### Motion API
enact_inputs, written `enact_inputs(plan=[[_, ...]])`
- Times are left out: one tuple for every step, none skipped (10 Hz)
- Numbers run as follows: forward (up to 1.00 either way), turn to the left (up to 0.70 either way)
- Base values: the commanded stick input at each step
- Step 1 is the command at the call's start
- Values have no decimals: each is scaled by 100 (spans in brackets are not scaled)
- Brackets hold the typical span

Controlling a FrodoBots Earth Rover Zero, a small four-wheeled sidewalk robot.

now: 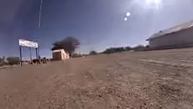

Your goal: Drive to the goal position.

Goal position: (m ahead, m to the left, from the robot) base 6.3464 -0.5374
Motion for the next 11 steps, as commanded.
enact_inputs(plan=[[70,0],[70,0],[70,0],[70,0],[70,0],[70,0],[70,0],[70,0],[70,0],[70,0],[70,0]])
